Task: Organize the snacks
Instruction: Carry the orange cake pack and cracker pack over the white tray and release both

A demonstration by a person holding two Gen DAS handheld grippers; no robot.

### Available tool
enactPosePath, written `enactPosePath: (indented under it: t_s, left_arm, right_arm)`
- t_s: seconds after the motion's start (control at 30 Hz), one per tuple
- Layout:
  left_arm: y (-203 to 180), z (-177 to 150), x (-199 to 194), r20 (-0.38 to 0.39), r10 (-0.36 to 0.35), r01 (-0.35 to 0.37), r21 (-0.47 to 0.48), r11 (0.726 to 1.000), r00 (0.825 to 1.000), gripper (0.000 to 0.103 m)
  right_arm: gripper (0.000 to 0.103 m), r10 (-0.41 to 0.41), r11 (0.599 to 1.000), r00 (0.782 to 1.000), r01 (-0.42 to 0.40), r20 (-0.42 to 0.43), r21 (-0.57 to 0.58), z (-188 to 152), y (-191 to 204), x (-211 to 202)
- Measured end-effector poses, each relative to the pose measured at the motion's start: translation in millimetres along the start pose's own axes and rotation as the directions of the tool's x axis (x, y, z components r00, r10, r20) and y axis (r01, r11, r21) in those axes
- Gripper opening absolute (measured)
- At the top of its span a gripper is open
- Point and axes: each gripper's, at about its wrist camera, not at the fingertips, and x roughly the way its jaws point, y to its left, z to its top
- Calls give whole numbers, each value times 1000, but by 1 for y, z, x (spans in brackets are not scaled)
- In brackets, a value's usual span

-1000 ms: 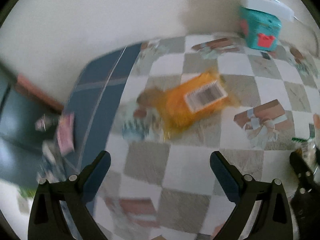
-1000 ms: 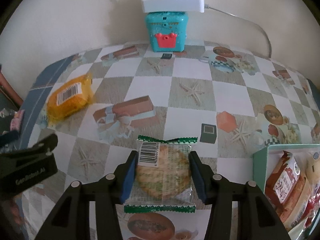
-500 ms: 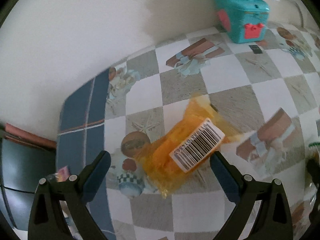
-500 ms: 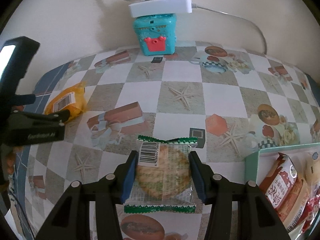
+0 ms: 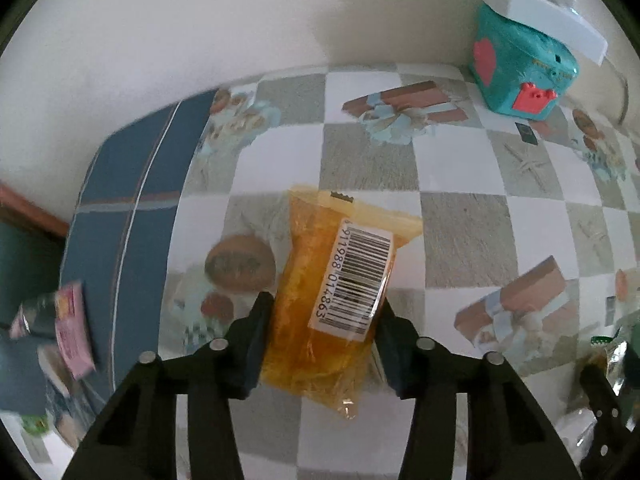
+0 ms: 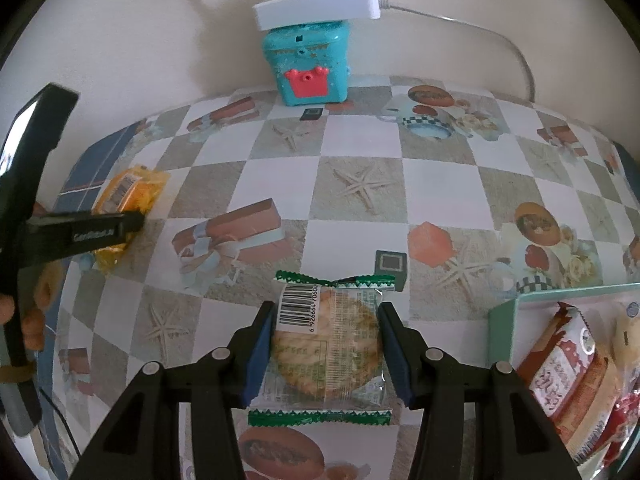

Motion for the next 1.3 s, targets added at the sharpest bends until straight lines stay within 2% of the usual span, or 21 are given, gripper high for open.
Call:
enactPosePath:
  t_s: [0.13,0.23,0.37,0.5,0.63,0.73,0.83,1.07,1.1,1.3]
  left_arm:
    - [3,-24,-12,-41,56,-59,-85,995,998,47]
    - [13,-49,-23,-68,7,-21,-202,979,998,47]
    - [12,-84,-43,-83,-41,13,-311,950,996,47]
    - [5,-120,-77,-26,-123,103,-397,912,992,47]
    - [-11,-148,-113,48,-146,153,-409,900,988,47]
    - [-20,-160,-132,95,-185,208,-428,880,978,47]
    - [-41,-174,-152,135,-218,255,-421,870,967,47]
    - [-100,-188,-186,181,-252,300,-330,895,951,47]
    - [-109,-189,-191,202,-234,290,-321,901,951,47]
    - [-174,-193,-202,213,-285,321,-157,934,935,47]
  right_arm:
    - [53,2,1000,1000,-2,-9,1,-4,-3,-12]
    - [53,-5,1000,1000,5,-24,-2,-11,-6,-23]
    - [53,12,1000,1000,-12,-4,17,-16,-10,-56]
    - [53,23,999,999,-24,31,35,-26,-18,-95]
    - [53,24,997,996,-29,84,71,-42,-36,-138]
    - [53,7,996,995,-16,103,88,-56,-48,-157]
    - [54,-16,994,994,3,109,111,-70,-64,-172]
    - [54,-44,985,991,22,125,173,-96,-106,-194]
    - [54,-50,982,991,26,125,186,-98,-113,-196]
    - [54,-107,956,989,75,99,285,-106,-166,-199]
